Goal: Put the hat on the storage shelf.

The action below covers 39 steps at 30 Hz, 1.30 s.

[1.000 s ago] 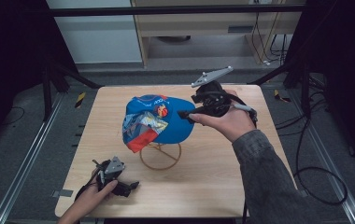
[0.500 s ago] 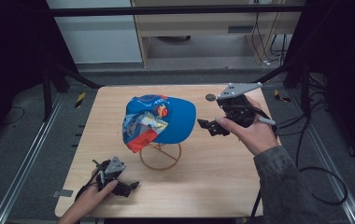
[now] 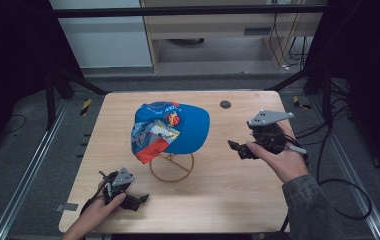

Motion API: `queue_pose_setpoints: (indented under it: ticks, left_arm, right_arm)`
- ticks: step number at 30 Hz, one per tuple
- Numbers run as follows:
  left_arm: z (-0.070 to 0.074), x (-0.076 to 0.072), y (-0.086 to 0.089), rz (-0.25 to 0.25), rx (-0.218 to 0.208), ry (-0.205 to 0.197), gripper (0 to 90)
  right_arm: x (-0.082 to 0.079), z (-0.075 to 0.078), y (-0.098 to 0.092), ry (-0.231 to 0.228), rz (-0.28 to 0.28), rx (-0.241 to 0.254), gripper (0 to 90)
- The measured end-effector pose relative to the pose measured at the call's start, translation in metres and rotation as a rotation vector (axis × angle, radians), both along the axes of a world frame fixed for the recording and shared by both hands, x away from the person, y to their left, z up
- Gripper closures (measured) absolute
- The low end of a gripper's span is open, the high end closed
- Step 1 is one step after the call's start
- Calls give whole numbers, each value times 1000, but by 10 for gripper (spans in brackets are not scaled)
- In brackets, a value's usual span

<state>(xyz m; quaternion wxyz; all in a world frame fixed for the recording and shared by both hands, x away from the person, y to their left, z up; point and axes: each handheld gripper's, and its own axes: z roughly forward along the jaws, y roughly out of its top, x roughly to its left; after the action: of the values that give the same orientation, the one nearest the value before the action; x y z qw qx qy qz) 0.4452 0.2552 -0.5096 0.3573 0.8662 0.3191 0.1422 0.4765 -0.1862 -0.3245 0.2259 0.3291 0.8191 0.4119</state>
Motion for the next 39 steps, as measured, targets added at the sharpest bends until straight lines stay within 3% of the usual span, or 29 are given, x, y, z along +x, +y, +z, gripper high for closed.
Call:
queue_pose_setpoints:
  ticks: [9, 19, 24, 29, 32, 35, 39]
  left_arm:
    - [0, 0, 0, 0, 0, -1, 0]
    - [0, 0, 0, 0, -1, -1, 0]
    - [0, 0, 0, 0, -1, -1, 0]
    - [0, 0, 0, 0, -1, -1, 0]
    - [0, 0, 0, 1, -2, -1, 0]
    - [0, 0, 0, 2, -3, -1, 0]
    - [0, 0, 0, -2, 1, -2, 0]
  right_arm:
    - [-8, -55, -10, 57, -35, 17, 150]
    - [-17, -133, -12, 175, -87, 47, 149]
    - [-17, -160, -9, 218, -124, 37, 147]
    - [-17, -179, -4, 245, -162, 8, 129]
    - [-18, -184, -3, 210, -176, 11, 123]
    - [-20, -187, 0, 170, -180, -19, 108]
    - [-21, -187, 2, 167, -189, -14, 105]
